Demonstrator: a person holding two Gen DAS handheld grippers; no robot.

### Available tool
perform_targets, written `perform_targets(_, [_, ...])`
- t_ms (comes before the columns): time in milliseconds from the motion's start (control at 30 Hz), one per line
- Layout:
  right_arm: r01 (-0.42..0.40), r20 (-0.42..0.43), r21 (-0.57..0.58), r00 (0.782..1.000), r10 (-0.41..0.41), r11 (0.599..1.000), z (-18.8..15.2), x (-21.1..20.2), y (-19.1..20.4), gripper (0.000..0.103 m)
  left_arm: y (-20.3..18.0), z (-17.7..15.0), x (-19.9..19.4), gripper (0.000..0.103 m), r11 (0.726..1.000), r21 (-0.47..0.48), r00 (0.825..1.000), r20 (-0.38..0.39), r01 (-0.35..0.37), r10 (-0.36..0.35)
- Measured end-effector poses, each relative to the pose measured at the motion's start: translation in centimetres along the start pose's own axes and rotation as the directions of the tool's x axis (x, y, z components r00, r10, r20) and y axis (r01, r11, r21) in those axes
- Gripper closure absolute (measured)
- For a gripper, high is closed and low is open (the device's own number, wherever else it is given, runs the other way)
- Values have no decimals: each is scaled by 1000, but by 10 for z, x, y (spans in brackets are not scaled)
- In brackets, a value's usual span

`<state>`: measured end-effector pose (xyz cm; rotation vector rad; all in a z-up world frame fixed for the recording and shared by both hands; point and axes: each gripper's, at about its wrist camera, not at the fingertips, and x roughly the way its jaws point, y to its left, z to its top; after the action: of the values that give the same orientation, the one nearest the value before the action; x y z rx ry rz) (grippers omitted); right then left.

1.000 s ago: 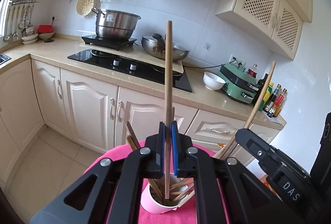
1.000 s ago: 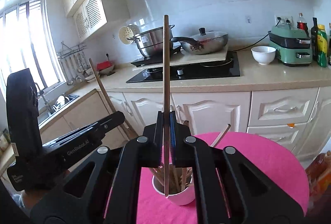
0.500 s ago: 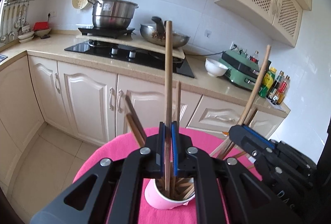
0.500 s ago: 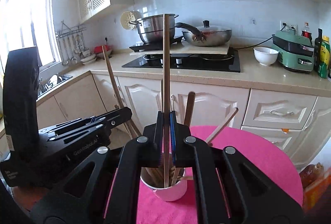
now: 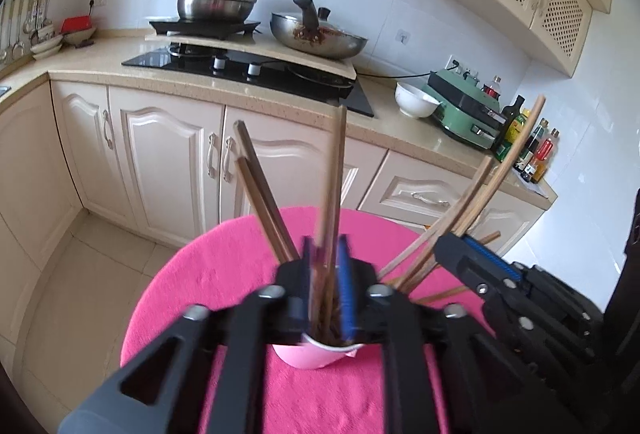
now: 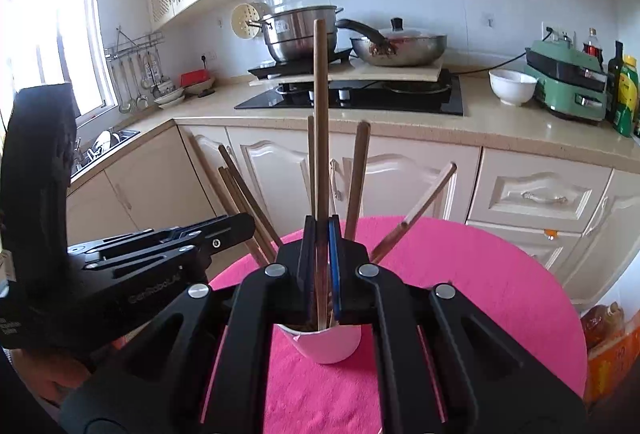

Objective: Organize utensils
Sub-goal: 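Lift the chopstick over the cup and open the left gripper to drop it, then lower the left gripper to the remaining chopsticks on the cloth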

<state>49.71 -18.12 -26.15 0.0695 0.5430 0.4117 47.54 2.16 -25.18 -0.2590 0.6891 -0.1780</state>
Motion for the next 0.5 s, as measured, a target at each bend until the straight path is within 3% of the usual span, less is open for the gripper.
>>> perform_targets(33, [1,-6,1,1000,-1,1000,-1,1,0,96,1,-1,0,73,1000,-10,1000,-10,6,-6])
perform_targets(300, [-2,-35,13,999,2,1000,-7,-2,2,95,1,-8,-11,70,999,-36,1000,-30,-9,8])
perform_targets(367, [2,-31,7,1000,-2,1000,-6,-6,4,88,0,-11,-14,70,999,-40,999,-33,-15,14])
perform_targets(433, [6,-16,4,1000,-5,1000,-5,-12,5,66,-2,-13,-19,70,999,-41,999,-29,-30,28])
perform_targets(500, [18,13,-9,1000,-18,1000,-3,-20,6,60,-1,-14,-26,67,998,-54,999,-23,-43,42])
